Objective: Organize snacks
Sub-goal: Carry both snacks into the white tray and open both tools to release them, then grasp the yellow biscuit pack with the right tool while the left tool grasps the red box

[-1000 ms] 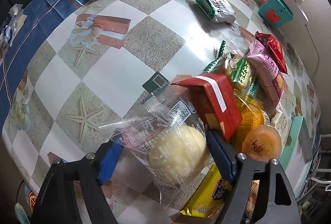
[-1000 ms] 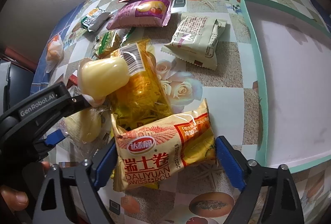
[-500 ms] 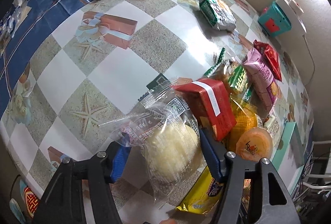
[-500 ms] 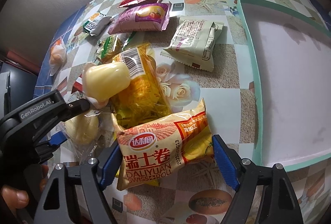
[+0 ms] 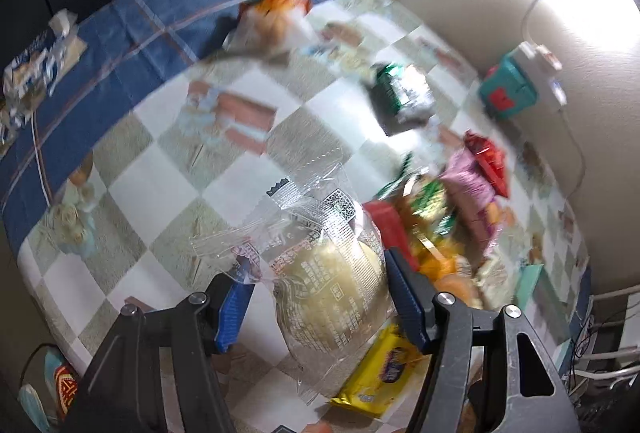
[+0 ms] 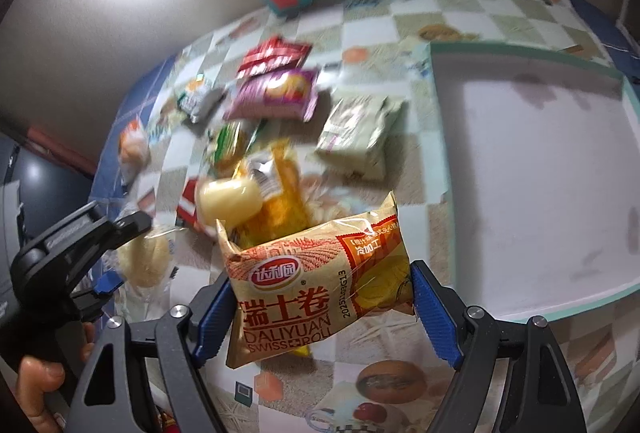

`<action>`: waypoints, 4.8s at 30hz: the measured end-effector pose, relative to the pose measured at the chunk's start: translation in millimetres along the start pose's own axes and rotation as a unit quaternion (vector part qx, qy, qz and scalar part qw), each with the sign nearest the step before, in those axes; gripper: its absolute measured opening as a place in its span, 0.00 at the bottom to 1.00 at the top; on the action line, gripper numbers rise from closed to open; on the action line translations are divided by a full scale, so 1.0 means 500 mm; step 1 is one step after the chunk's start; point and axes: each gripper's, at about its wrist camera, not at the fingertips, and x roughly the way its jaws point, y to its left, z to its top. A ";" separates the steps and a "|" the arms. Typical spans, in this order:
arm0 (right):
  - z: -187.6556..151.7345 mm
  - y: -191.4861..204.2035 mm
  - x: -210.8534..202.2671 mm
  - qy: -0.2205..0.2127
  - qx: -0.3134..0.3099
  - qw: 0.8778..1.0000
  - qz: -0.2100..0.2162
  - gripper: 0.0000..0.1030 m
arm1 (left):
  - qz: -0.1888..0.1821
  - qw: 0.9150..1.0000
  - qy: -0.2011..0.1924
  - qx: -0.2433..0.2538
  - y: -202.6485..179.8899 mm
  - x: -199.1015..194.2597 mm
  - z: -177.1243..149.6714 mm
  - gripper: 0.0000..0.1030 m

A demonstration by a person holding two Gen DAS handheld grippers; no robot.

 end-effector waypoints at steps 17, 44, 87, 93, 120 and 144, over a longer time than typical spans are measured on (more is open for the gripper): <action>0.056 -0.261 -0.097 -0.063 0.125 0.979 -0.149 0.81 | -0.088 0.963 -0.033 0.251 -0.310 -0.056 -0.152 0.64; 0.045 -0.523 -0.109 -0.074 0.271 0.938 -0.203 0.82 | -0.143 0.902 0.016 0.407 -0.584 0.089 -0.324 0.66; 0.053 -0.046 -0.105 -0.082 0.004 0.995 -0.063 1.00 | 0.027 0.994 -0.022 0.101 -0.036 -0.035 0.007 0.98; 0.026 0.012 -0.035 -0.034 -0.019 0.998 -0.040 1.00 | 0.053 0.995 0.040 0.078 -0.010 0.045 -0.019 0.98; -0.047 0.106 0.163 0.071 -0.093 0.990 -0.083 0.96 | 0.033 0.995 0.092 0.001 0.052 0.119 0.024 0.98; -0.012 0.045 0.114 0.060 -0.089 0.992 -0.062 0.52 | 0.007 0.997 0.068 0.038 -0.049 0.169 0.050 0.97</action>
